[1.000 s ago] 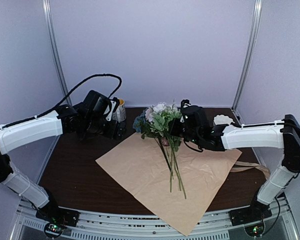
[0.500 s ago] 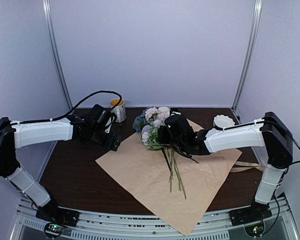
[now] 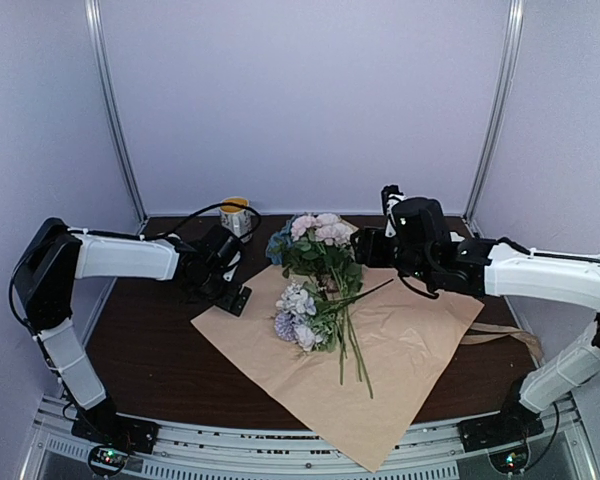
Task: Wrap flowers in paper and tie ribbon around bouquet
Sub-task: Place the fake flower on the flattened wrapping paper, then adjust the fake flower on the flattened wrapping paper.
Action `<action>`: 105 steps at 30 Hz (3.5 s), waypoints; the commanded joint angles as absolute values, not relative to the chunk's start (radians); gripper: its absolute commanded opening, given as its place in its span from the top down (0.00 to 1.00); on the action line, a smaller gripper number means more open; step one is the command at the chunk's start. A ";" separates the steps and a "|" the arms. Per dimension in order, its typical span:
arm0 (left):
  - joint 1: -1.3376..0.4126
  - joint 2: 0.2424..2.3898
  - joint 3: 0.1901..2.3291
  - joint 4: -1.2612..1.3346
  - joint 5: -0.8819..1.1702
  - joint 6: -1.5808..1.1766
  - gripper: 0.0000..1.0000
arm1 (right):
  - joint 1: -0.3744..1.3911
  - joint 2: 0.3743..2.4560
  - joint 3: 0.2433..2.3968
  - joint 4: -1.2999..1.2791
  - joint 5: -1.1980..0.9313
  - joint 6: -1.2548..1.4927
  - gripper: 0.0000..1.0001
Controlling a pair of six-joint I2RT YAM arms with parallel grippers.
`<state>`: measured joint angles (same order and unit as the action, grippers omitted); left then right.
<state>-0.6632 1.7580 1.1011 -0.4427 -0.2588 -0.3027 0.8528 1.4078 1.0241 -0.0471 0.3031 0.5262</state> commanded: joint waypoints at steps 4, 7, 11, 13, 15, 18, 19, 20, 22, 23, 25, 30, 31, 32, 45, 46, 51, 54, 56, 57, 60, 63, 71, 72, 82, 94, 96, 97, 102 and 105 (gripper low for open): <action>-0.656 1.673 1.163 -0.468 -0.314 -0.272 0.05 | 0.651 1.441 1.051 -0.406 0.104 0.347 0.30; -0.663 1.599 1.164 -0.488 -0.330 -0.267 0.10 | 0.617 1.499 1.071 -0.444 0.019 0.292 0.34; -0.776 1.539 1.138 -0.454 -0.300 -0.150 0.28 | 0.618 1.631 1.162 -0.535 0.027 0.224 0.43; -0.839 1.541 1.122 -0.429 -0.236 -0.085 0.37 | 0.617 1.694 1.221 -0.557 0.023 0.201 0.47; -0.883 1.560 1.121 -0.422 -0.145 -0.043 0.44 | 0.617 1.739 1.267 -0.567 0.012 0.180 0.49; -0.920 1.584 1.115 -0.382 0.030 0.014 0.49 | 0.617 1.793 1.327 -0.574 0.010 0.158 0.50; -0.930 1.587 1.112 -0.371 0.074 0.032 0.49 | 0.617 1.809 1.344 -0.581 0.014 0.152 0.50; -0.932 1.599 1.113 -0.352 0.103 0.043 0.49 | 0.617 1.826 1.357 -0.587 0.019 0.147 0.52; -0.932 1.638 1.135 -0.340 0.093 0.051 0.49 | 0.618 1.855 1.375 -0.619 0.029 0.138 0.56; -0.933 1.669 1.156 -0.347 0.078 0.060 0.50 | 0.618 1.865 1.371 -0.630 0.025 0.136 0.57; -0.933 1.737 1.211 -0.368 0.054 0.081 0.51 | 0.619 1.860 1.333 -0.623 0.005 0.133 0.58; -0.896 1.890 1.343 -0.418 -0.049 0.115 0.51 | 0.627 1.817 1.233 -0.598 -0.049 0.146 0.63; -0.880 1.911 1.366 -0.424 -0.086 0.108 0.51 | 0.633 1.806 1.217 -0.593 -0.066 0.146 0.64; -0.863 1.924 1.387 -0.425 -0.121 0.099 0.52 | 0.641 1.797 1.203 -0.588 -0.082 0.145 0.66; -0.762 1.997 1.491 -0.321 -0.225 0.062 0.50 | 0.777 1.755 1.105 -0.501 -0.244 0.232 0.79; -0.752 2.005 1.498 -0.317 -0.219 0.059 0.50 | 0.786 1.748 1.101 -0.487 -0.252 0.243 0.79; -0.725 2.041 1.549 -0.318 -0.196 0.060 0.50 | 0.834 1.731 1.085 -0.455 -0.257 0.282 0.80; -0.723 2.064 1.586 -0.316 -0.181 0.072 0.50 | 0.860 1.721 1.068 -0.433 -0.218 0.322 0.80; -0.721 2.076 1.615 -0.313 -0.176 0.073 0.51 | 0.875 1.715 1.064 -0.421 -0.220 0.337 0.80; -0.720 2.082 1.638 -0.314 -0.165 0.071 0.50 | 0.883 1.707 1.065 -0.421 -0.217 0.341 0.80; -0.718 2.092 1.686 -0.331 -0.152 0.073 0.50 | 0.892 1.675 1.058 -0.427 -0.188 0.354 0.79; -0.709 2.092 1.728 -0.353 -0.164 0.083 0.50 | 0.892 1.629 1.044 -0.443 -0.139 0.363 0.78; -0.656 1.972 1.715 -0.426 -0.234 0.090 0.42 | 0.853 1.525 1.032 -0.536 0.085 0.349 0.70; -0.649 1.948 1.703 -0.435 -0.248 0.089 0.42 | 0.842 1.514 1.032 -0.544 0.099 0.348 0.69; -0.641 1.669 1.372 -0.588 -0.347 -0.080 0.40 | 0.705 1.418 0.929 -0.574 0.157 0.327 0.63; -0.632 1.563 1.066 -0.600 -0.257 -0.244 0.28 | 0.586 1.416 0.858 -0.540 0.134 0.285 0.60; -0.655 1.528 1.023 -0.590 -0.260 -0.230 0.28 | 0.586 1.440 0.882 -0.572 0.136 0.262 0.59; -0.665 1.517 1.011 -0.595 -0.262 -0.231 0.28 | 0.586 1.460 0.897 -0.591 0.137 0.252 0.58; -0.661 1.537 0.953 -0.602 -0.264 -0.287 0.23 | 0.553 1.476 0.923 -0.633 0.196 0.267 0.48; -0.631 1.556 0.929 -0.581 -0.209 -0.320 0.13 | 0.498 1.415 0.894 -0.599 0.172 0.295 0.39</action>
<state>-0.6632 1.5341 0.9657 -0.6205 -0.2649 -0.2600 0.5587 1.4799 0.9005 -0.6014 0.1425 0.2703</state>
